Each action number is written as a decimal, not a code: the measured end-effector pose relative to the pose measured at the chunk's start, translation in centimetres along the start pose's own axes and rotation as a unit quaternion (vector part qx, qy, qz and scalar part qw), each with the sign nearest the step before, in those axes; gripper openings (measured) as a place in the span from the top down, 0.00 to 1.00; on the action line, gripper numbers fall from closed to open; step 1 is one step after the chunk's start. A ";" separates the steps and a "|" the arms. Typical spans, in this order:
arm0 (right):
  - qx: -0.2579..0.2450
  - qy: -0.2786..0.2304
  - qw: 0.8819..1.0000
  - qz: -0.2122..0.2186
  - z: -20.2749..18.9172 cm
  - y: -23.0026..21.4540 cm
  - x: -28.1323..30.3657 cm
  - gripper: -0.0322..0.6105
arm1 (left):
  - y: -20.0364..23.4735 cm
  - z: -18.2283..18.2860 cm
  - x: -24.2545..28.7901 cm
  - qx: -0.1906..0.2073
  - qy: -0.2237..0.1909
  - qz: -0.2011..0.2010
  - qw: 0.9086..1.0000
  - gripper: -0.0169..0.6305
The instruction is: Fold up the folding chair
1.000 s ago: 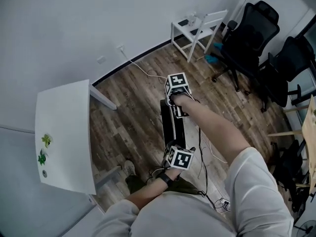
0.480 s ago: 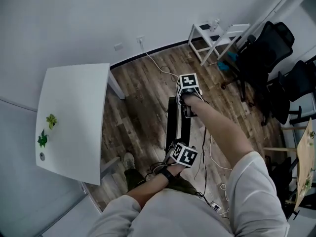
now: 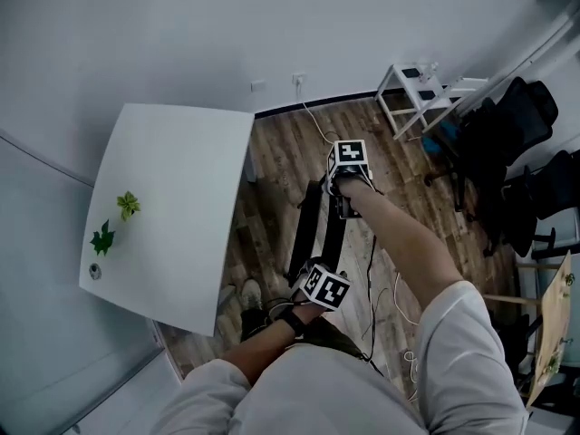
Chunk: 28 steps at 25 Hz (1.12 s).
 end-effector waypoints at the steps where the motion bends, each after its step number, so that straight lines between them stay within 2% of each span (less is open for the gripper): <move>1: -0.004 -0.001 1.000 0.003 0.4 1.7 0.1 0.80 | 1.3 -0.4 -0.8 -0.001 -0.002 0.005 1.000 0.59; 8: -0.007 -0.010 1.000 0.025 3.3 11.7 1.1 0.81 | 10.1 -2.5 -6.0 -0.009 -0.013 0.028 0.999 0.59; 13: -0.014 -0.008 0.999 0.033 4.8 16.9 1.7 0.81 | 14.4 -3.3 -8.6 -0.017 -0.017 0.037 0.999 0.59; 19: -0.031 -0.002 0.999 0.031 6.1 21.4 2.4 0.80 | 18.0 -4.0 -10.8 -0.029 -0.023 0.035 0.999 0.59; 28: -0.049 0.009 0.999 0.015 6.8 25.2 3.4 0.79 | 20.7 -5.0 -12.3 -0.047 -0.030 0.025 0.998 0.60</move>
Point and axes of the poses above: the fingertips, and each gripper's own axes: x forward along the fingers, y to its left, z out of its top, the point moved 3 cm from there along -x, backward along the fingers, and after that the axes turned 3 degrees about -z, right-handed, at the moved point
